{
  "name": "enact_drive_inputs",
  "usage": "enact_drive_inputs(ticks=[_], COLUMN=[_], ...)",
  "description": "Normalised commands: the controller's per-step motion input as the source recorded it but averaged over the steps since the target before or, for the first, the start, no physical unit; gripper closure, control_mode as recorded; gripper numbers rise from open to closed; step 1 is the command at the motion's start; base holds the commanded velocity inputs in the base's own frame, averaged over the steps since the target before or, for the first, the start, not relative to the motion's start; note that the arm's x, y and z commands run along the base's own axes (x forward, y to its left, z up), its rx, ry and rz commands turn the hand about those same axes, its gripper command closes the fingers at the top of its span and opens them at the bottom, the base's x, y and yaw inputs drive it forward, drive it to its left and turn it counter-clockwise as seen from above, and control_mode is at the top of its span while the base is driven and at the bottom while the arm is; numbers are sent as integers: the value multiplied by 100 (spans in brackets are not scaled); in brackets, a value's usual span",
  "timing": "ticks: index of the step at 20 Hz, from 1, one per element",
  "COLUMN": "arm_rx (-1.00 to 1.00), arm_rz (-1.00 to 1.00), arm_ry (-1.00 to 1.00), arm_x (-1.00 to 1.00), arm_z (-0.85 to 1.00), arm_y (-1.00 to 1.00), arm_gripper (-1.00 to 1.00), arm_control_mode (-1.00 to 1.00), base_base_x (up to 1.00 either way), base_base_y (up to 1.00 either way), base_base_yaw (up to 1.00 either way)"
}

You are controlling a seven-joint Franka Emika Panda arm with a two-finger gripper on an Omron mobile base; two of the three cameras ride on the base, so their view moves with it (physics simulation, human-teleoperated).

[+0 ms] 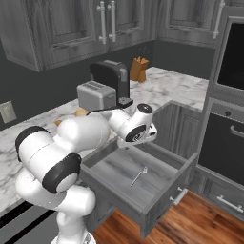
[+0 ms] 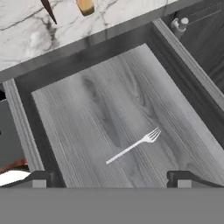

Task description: Organize the utensils by type. Pick up the wooden spoons from the counter and place them in the open cabinet. Then pick up the metallic utensils from the counter and place them in the open drawer.

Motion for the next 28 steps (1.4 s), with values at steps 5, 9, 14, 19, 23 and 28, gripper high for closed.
enact_drive_inputs(ticks=[5, 9, 14, 19, 23, 28], arm_rx=[3, 0, 0, 0, -6, -6], arm_rz=[43, 34, 8, 0, 0, -2], arm_ry=[-5, 1, 4, 0, 0, 0], arm_x=[37, 39, 21, 8, 18, 29], arm_z=[5, 7, 10, 1, 0, 0], arm_y=[21, 37, 42, 49, 62, 57], arm_gripper=[-100, -100, -100, -100, -100, -100], arm_control_mode=[-100, -100, -100, -100, -100, -100], base_base_x=[0, 0, 0, 0, 0, 0], base_base_y=[0, 0, 0, 0, 0, 0], base_base_yaw=[0, 0, 0, 0, 0, 0])
